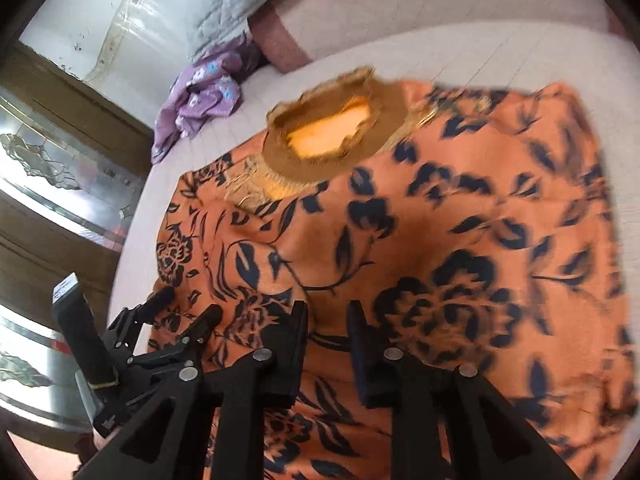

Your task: Fold small clothes

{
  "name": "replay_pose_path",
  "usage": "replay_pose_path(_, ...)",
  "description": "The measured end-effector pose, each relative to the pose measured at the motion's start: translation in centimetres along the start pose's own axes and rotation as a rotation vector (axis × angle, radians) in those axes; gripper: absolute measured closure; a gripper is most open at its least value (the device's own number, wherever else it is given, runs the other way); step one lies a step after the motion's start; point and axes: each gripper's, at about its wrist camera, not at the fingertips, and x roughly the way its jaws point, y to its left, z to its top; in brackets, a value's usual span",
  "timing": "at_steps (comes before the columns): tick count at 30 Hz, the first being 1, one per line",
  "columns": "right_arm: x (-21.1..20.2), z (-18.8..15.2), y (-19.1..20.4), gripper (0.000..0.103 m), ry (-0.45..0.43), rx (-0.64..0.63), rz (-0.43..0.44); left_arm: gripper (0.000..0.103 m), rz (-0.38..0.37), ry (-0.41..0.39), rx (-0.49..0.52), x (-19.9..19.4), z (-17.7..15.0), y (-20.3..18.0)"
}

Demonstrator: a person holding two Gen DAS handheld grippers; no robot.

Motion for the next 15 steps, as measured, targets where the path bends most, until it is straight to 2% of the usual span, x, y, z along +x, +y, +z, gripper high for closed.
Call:
replay_pose_path(5,-2.7,-2.4,-2.1,0.08,-0.02,0.042,-0.143,0.006,-0.001,0.017,0.007,0.2,0.2,0.0)
replay_pose_path(8,-2.9,-4.2,-3.1,0.08,0.006,0.056,-0.168,0.006,-0.003,0.026,0.029,0.0,0.2,0.0)
replay_pose_path(10,-4.8,-6.0,-2.9,0.079,-0.041,0.056,-0.168,0.006,0.04,0.005,0.029,-2.0,-0.1,0.0)
replay_pose_path(12,-7.2,-7.6,-2.2,0.079,-0.103,0.026,-0.15,0.006,0.072,-0.078,-0.005,-5.0,-1.0,0.3)
replay_pose_path(13,-8.4,-8.5,-1.8,0.079,-0.139,0.008,-0.146,0.006,0.069,-0.118,-0.024,-6.8,-1.8,0.7)
replay_pose_path(15,-11.4,-10.6,-1.9,0.079,-0.22,-0.013,-0.137,0.006,0.062,-0.134,-0.052,-9.3,-3.5,1.4)
